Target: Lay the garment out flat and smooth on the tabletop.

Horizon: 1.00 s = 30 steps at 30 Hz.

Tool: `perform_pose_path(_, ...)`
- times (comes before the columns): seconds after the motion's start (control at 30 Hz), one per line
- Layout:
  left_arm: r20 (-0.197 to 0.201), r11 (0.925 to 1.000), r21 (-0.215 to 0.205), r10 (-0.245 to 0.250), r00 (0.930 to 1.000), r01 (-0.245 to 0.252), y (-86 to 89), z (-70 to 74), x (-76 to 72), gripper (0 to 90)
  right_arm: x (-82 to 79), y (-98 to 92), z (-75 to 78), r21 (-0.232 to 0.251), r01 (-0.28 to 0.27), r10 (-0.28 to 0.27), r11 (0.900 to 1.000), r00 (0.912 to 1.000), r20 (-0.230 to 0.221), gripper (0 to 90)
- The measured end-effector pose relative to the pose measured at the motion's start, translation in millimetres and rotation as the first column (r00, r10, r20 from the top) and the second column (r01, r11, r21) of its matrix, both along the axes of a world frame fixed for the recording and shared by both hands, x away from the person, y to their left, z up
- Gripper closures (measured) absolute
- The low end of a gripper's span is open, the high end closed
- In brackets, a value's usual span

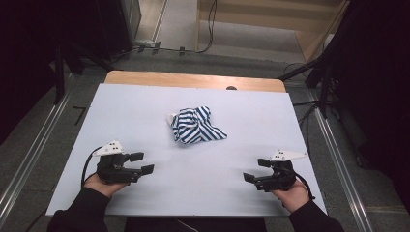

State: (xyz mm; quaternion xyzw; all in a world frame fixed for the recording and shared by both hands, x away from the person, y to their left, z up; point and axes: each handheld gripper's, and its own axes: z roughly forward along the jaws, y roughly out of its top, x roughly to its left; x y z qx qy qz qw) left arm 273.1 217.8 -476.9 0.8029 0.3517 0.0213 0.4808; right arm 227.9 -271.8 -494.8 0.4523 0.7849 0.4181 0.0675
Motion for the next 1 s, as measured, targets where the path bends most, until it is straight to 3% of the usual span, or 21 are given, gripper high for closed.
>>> perform_pose_path(0.2,0.003,0.9999,0.010,-0.001,1.0000,0.001,-1.2,-0.5,-0.1,24.6,0.4,0.2,-0.1,-0.001,-0.001,0.001,1.000,1.0000,-0.007,10.8)
perform_pose_path(0.37,0.014,0.9999,0.011,0.006,0.9999,-0.006,-1.2,-0.5,-0.9,24.6,1.0,3.3,-1.8,-0.050,0.009,-0.008,0.999,0.9999,0.013,11.7)
perform_pose_path(1.0,0.009,0.9997,0.019,0.015,0.9998,-0.015,-2.1,-2.0,-0.1,24.6,2.1,4.2,-0.4,-0.001,-0.006,0.006,1.000,0.9998,-0.018,11.8)
